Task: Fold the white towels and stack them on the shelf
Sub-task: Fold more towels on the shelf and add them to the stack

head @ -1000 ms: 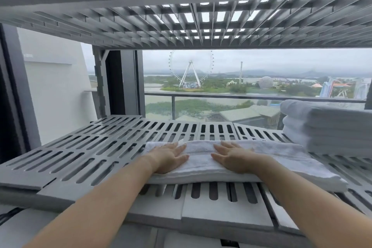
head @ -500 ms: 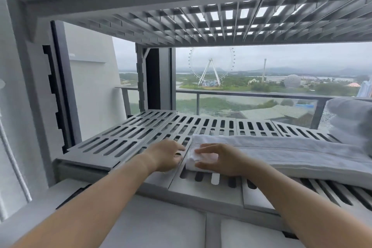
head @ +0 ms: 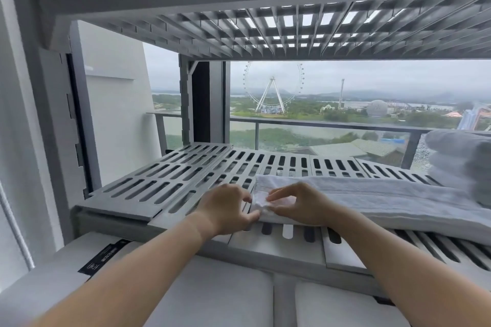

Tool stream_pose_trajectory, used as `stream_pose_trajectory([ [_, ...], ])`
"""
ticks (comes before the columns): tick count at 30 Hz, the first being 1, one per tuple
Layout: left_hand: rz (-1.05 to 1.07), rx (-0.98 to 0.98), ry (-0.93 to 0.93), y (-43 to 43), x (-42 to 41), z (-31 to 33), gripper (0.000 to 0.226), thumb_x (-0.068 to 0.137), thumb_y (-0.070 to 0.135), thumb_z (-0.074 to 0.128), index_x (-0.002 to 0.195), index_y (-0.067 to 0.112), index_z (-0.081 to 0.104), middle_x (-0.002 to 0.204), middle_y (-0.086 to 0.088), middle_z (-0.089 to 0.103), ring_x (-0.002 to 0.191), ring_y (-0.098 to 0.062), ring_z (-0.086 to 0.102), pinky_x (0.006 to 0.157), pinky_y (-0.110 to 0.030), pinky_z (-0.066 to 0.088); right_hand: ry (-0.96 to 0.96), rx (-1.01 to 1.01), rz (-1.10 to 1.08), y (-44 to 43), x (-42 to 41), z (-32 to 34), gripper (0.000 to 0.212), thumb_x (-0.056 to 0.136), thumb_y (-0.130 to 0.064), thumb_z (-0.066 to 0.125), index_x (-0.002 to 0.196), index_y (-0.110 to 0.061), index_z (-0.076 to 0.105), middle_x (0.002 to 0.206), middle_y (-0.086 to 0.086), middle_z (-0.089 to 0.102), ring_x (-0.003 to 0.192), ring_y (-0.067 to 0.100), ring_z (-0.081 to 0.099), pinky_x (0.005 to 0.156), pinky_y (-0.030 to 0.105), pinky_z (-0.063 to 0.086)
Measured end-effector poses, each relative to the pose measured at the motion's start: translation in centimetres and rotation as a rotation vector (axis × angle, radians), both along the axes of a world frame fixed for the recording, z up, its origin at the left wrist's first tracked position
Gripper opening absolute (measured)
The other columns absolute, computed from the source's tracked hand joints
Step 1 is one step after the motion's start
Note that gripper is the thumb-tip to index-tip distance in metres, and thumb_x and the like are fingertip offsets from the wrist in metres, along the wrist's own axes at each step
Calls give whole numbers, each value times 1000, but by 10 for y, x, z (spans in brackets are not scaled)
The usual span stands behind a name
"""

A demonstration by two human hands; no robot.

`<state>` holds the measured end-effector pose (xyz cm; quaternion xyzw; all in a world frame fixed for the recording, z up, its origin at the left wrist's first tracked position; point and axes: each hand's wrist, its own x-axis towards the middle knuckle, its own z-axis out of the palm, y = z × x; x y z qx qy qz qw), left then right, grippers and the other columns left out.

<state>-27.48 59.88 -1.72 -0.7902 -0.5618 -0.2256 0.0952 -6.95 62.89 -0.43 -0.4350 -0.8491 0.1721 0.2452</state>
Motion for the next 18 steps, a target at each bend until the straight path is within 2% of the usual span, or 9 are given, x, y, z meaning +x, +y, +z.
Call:
stream_pose_trajectory([
  [6, 0, 34, -42, -2, 3, 3, 49, 69, 68, 60, 99, 30, 55, 102, 14, 61, 88, -5, 55, 66, -22, 37, 62, 124, -122, 1, 0, 0, 18, 82, -32, 68, 96, -22, 74, 110, -5, 70, 101, 3, 62, 91, 20, 45],
  [10, -63, 46, -43, -4, 9, 8, 47, 66, 68, 63, 92, 30, 56, 96, 14, 59, 82, -4, 52, 67, -22, 42, 124, 134, -147, 1, 2, 1, 18, 82, -36, 68, 92, -22, 74, 106, -6, 71, 92, -1, 60, 78, 14, 41],
  [14, -122, 64, -74, -5, 17, 7, 31, 71, 56, 68, 91, 33, 68, 93, 17, 59, 86, -6, 54, 70, -25, 42, 128, 142, -145, -2, 0, 1, 15, 82, -36, 67, 86, -23, 73, 103, -4, 72, 96, 6, 63, 83, 23, 46],
  [16, -112, 85, -69, -5, 17, 7, 24, 75, 53, 68, 87, 32, 70, 93, 16, 62, 87, -7, 53, 70, -25, 38, 139, 164, -153, -4, 0, 2, 12, 81, -35, 68, 79, -24, 71, 102, -4, 72, 95, 6, 62, 84, 24, 47],
  [18, -98, 136, -59, -5, 14, 8, 22, 77, 50, 67, 86, 31, 69, 91, 16, 64, 88, -9, 54, 69, -26, 41, 116, 191, -145, -5, 0, 2, 12, 81, -35, 66, 77, -24, 70, 103, -6, 72, 92, 3, 60, 86, 24, 48],
])
